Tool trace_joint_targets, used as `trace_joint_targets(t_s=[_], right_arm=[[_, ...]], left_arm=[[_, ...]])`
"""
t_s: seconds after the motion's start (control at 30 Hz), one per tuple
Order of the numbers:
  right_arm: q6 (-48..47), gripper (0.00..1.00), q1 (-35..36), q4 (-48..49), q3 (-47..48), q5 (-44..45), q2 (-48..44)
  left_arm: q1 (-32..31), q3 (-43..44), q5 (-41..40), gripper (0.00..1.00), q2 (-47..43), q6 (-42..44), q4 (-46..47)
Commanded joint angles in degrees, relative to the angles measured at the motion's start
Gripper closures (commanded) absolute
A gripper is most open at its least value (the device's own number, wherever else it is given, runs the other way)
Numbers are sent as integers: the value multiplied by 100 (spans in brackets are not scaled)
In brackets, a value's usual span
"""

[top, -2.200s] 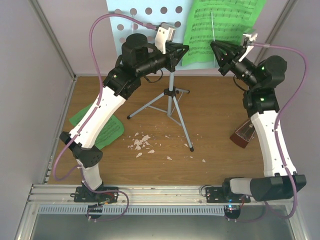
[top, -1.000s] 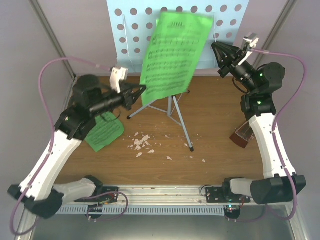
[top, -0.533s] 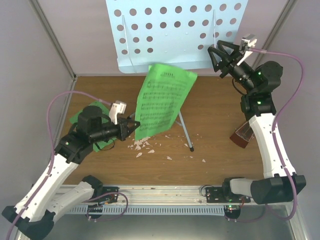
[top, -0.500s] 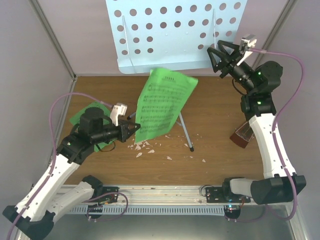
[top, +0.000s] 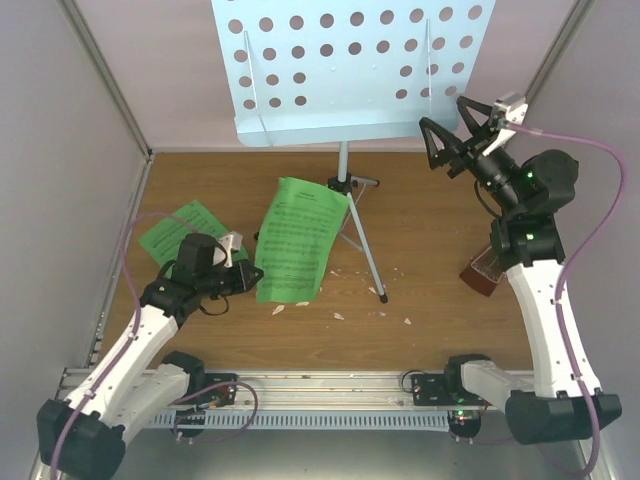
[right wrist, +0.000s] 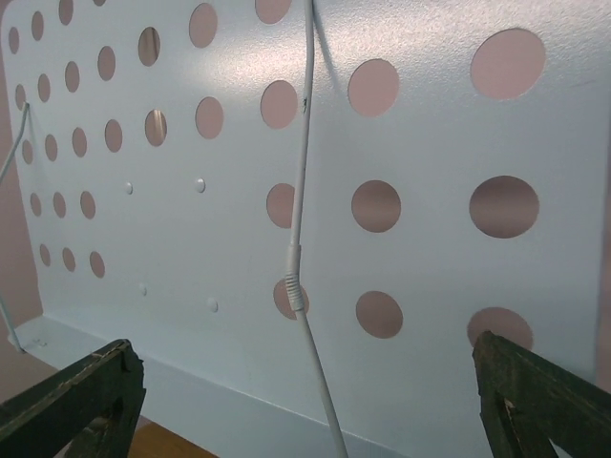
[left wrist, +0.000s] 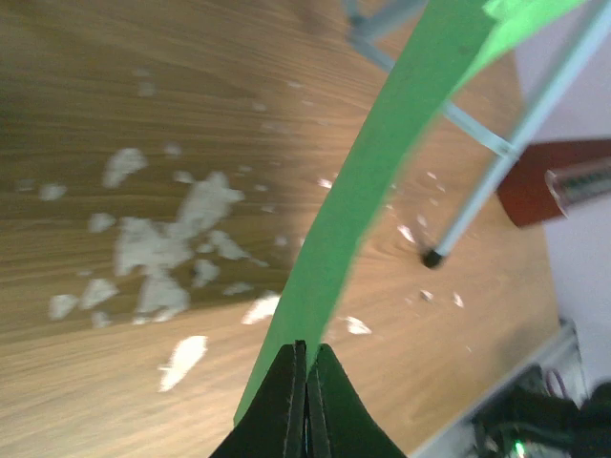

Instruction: Pack up the instrument practice props

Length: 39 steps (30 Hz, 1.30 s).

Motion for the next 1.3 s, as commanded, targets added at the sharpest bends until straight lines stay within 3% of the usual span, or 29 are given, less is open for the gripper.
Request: trace_joint_targets(t_s=[0.0,0.2,0.6,0.87,1.07,1.2,1.27], right_arm=[[-523,5,22,-377,-175,426,-303],[-880,2,24,-624,-528,816,-594],[-1069,0,23,-735,-900,1055,-665],[-1150,0,27,-835,-1009,1232,-768],[-1183,0,28,-954,-1053,1364,-856],[-1161,0,24,-952,-1105,1426,-909],[-1150,1,28,-959,-1113,1436,-920]], left_arm=[[670,-395,-155,100,-55,-30,361],[1480,-564,-307,100,-303,95,135],[2093,-257,-1016,100,-646,-172,-637],[2921,-483,-322,100,-446,-146,-478],[3135,-531,-131,100,-474,-124,-390],[3202,-427,-178,84,-505,6,-474],[3226,-385,-216,72,-524,47,-522]])
